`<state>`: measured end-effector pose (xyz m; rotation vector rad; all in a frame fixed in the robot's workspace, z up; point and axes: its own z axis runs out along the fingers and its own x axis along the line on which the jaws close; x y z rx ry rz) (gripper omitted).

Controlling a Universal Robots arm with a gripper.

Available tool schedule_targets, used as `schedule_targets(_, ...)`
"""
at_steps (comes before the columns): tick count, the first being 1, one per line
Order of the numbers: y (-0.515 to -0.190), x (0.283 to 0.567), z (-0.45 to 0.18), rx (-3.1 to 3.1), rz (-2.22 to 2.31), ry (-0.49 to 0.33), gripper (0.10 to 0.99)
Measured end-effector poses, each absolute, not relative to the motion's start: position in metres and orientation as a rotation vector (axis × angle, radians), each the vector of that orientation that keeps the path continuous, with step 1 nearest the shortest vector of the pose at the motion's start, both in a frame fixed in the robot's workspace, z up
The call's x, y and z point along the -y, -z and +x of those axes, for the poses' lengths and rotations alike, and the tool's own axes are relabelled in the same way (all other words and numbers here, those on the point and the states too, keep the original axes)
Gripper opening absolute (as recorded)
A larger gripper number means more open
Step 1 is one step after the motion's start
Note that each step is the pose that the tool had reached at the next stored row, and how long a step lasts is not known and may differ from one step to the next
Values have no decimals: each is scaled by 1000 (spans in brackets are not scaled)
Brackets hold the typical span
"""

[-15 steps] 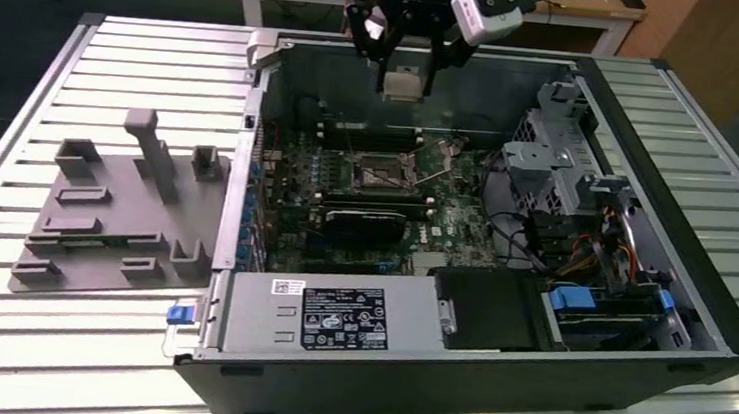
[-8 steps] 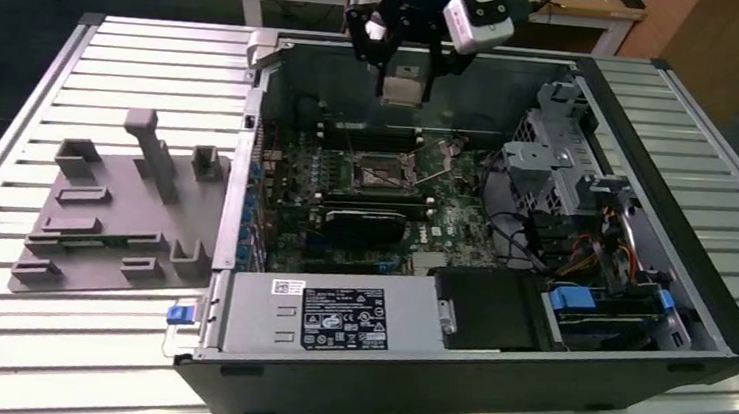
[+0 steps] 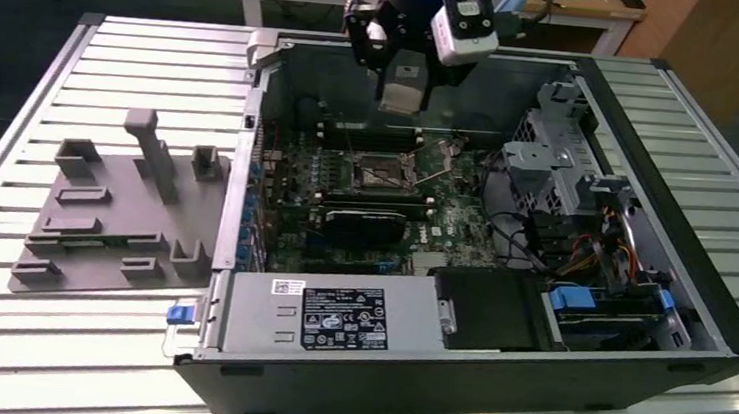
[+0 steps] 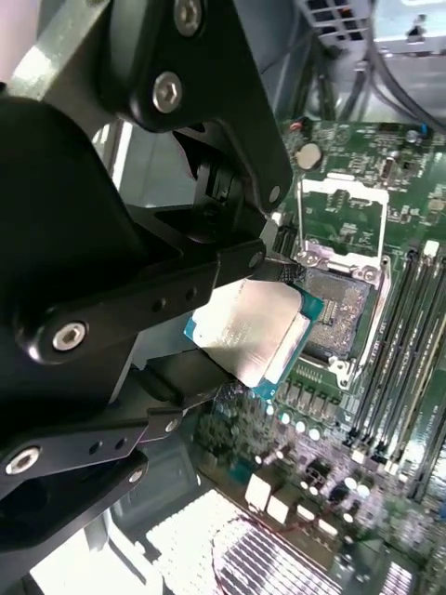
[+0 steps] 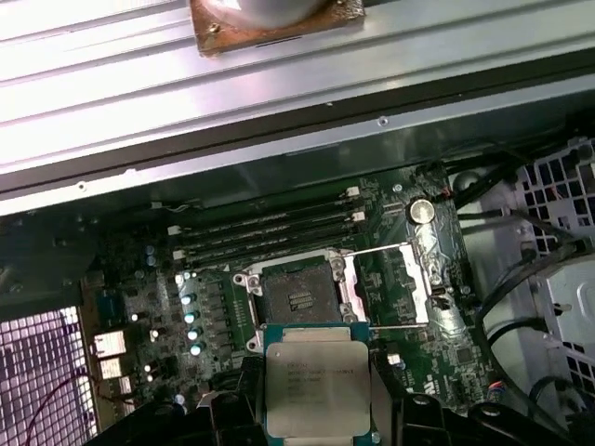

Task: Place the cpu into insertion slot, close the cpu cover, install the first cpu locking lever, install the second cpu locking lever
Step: 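Place the cpu into insertion slot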

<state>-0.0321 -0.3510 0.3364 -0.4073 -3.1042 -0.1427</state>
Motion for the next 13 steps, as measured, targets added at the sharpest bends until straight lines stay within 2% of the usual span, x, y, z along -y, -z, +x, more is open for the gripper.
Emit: schedule_targets(13, -327, 351, -32, 3046, -769, 144, 541)
